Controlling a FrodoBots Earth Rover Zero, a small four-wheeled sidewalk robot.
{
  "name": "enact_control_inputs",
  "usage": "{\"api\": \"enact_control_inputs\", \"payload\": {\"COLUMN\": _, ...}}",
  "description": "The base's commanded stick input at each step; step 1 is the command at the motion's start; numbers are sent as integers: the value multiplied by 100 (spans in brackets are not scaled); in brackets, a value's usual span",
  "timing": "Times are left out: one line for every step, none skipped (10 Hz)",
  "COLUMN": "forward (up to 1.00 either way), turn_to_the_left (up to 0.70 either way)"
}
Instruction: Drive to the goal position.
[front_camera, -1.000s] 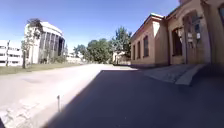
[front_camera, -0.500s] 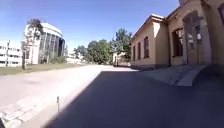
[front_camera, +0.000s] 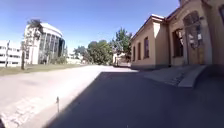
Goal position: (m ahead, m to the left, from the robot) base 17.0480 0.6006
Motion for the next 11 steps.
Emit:
{"api": "enact_control_inputs", "payload": {"forward": 17, "turn_to_the_left": 0}}
{"api": "enact_control_inputs", "payload": {"forward": 17, "turn_to_the_left": 0}}
{"api": "enact_control_inputs", "payload": {"forward": 17, "turn_to_the_left": 0}}
{"api": "enact_control_inputs", "payload": {"forward": 15, "turn_to_the_left": 0}}
{"api": "enact_control_inputs", "payload": {"forward": 14, "turn_to_the_left": 0}}
{"api": "enact_control_inputs", "payload": {"forward": 17, "turn_to_the_left": 0}}
{"api": "enact_control_inputs", "payload": {"forward": 16, "turn_to_the_left": 0}}
{"api": "enact_control_inputs", "payload": {"forward": 16, "turn_to_the_left": 0}}
{"api": "enact_control_inputs", "payload": {"forward": 16, "turn_to_the_left": 0}}
{"api": "enact_control_inputs", "payload": {"forward": 16, "turn_to_the_left": 0}}
{"api": "enact_control_inputs", "payload": {"forward": 16, "turn_to_the_left": 0}}
